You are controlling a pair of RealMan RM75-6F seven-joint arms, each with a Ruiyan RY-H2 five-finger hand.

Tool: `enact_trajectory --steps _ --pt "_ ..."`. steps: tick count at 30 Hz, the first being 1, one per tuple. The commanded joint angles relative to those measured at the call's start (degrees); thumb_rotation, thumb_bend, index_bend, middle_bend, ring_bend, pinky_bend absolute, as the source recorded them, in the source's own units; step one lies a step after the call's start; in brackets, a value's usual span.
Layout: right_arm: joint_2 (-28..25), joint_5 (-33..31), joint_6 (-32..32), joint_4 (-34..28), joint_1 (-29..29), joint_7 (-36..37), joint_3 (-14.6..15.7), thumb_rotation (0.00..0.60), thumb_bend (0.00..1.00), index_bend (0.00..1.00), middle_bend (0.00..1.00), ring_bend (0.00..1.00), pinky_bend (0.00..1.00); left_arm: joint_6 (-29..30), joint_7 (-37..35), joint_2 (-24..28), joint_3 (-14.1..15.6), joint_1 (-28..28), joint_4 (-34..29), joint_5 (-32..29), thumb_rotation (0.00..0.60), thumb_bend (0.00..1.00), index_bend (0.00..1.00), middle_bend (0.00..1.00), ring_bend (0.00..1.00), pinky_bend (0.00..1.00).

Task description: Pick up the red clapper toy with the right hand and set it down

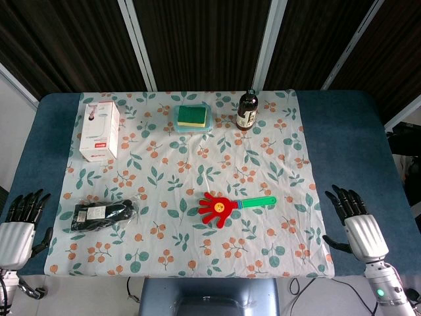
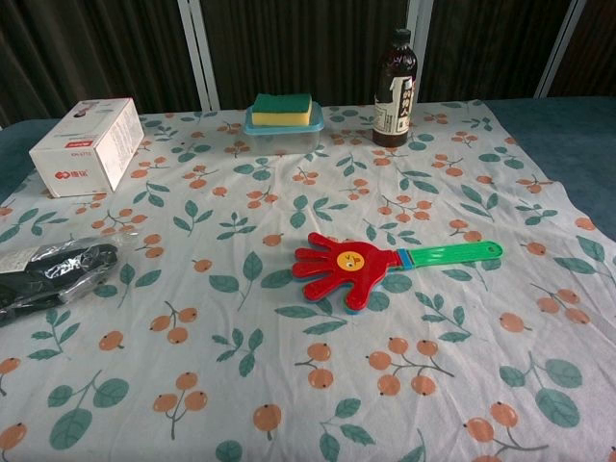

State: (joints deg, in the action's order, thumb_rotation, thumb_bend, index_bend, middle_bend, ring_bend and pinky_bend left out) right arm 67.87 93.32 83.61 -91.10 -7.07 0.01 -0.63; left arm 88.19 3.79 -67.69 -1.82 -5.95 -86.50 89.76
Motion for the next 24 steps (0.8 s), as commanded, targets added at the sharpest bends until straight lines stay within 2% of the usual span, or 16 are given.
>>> enact_trajectory --steps 1,8,12,14,16,19,24 --pt "0.6 0.3 -0.3 0.4 -0.2 -0.6 0.2 0.6 0.25 0.0 0.0 0.0 0.0 0.6 -0.1 0.3 0.1 0.3 -0.5 0.3 0.6 0.45 0.0 0.0 0.0 0.0" --pt "3.2 1.9 -3.5 1.1 -2.0 0.1 1.5 0.6 0.25 0.0 0.0 0.0 0.0 1.6 -2.7 1.3 1.0 0.7 -0.9 2.2 0.6 0.45 0.0 0.0 0.0 0.0" --pt "5.2 1.2 -9.2 -1.3 -6.2 0.6 0.1 0.6 0.25 0.0 0.0 0.0 0.0 1.0 -4.1 1.8 1.2 0.5 -0.9 2.2 0.6 0.45 0.0 0.0 0.0 0.0" --pt "6.9 0.1 -12.5 -2.4 -8.8 -1.2 -1.4 0.6 0.25 0.04 0.0 0.0 0.0 0.6 -5.1 2.2 1.2 0.3 -0.9 2.1 0.6 0.45 0.0 0.0 0.0 0.0" --pt "8.9 -1.5 -15.5 -3.2 -11.1 -3.5 -2.8 0.6 0.25 0.16 0.0 0.0 0.0 0.6 -5.7 2.4 1.1 0.3 -0.7 2.1 0.6 0.45 0.0 0.0 0.0 0.0" --pt "12.8 -5.6 -20.7 -4.0 -14.7 -7.8 -5.1 0.6 0.28 0.28 0.0 0.0 0.0 0.3 -6.8 2.8 1.2 0.2 -0.6 2.0 0.6 0.45 0.0 0.0 0.0 0.0" --pt "18.0 -11.3 -23.9 -3.3 -17.6 -14.8 -7.1 0.6 0.3 0.38 0.0 0.0 0.0 0.3 -7.8 3.5 1.6 0.4 -0.8 2.4 0.6 0.45 0.0 0.0 0.0 0.0"
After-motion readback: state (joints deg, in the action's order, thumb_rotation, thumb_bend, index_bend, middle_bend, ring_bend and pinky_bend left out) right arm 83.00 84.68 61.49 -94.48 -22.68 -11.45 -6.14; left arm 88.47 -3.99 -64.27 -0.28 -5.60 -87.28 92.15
